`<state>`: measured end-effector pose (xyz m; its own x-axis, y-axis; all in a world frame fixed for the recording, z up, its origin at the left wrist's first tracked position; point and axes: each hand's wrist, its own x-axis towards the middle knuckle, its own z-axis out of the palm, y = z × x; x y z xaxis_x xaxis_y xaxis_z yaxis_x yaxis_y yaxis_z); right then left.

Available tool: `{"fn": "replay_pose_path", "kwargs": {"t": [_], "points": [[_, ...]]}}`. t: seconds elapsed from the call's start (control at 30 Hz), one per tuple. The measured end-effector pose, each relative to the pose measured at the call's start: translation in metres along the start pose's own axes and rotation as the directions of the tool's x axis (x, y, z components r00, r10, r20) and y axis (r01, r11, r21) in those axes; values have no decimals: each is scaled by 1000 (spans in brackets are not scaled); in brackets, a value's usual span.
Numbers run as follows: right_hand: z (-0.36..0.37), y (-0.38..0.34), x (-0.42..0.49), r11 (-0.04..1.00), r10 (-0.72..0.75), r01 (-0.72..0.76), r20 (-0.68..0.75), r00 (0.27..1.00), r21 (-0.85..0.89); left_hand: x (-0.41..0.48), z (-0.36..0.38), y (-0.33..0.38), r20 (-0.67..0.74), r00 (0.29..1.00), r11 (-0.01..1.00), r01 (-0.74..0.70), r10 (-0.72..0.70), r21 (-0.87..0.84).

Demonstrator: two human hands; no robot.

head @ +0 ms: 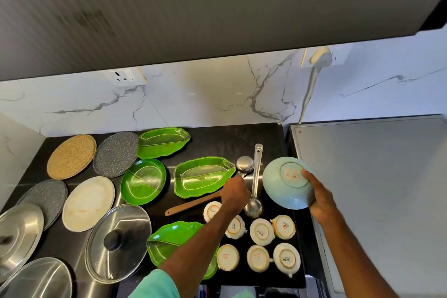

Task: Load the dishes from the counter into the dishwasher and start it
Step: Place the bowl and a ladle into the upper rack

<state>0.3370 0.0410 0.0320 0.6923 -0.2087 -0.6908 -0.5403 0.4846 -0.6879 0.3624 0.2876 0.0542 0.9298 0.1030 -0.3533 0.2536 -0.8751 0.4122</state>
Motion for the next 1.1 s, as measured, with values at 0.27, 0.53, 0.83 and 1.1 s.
{"fn": "replay_pose_path", "kwargs": {"t": [0.27,0.53,0.83,1.1], "points": [[-10,2,-4,984,20,-35,83,996,177,8,22,18,3,998,975,-65,66,213],[-9,-4,-5,987,16,-34,112,994,158,18,41,33,79,994,952,-95,76,292],[-5,-1,-14,985,49,-70,136,990,156,29,37,47,43,999,993,-18,14,113],[-6,-2,-16,982,48,-76,164,985,172,40,29,49,84,996,988,-28,15,154]]}}
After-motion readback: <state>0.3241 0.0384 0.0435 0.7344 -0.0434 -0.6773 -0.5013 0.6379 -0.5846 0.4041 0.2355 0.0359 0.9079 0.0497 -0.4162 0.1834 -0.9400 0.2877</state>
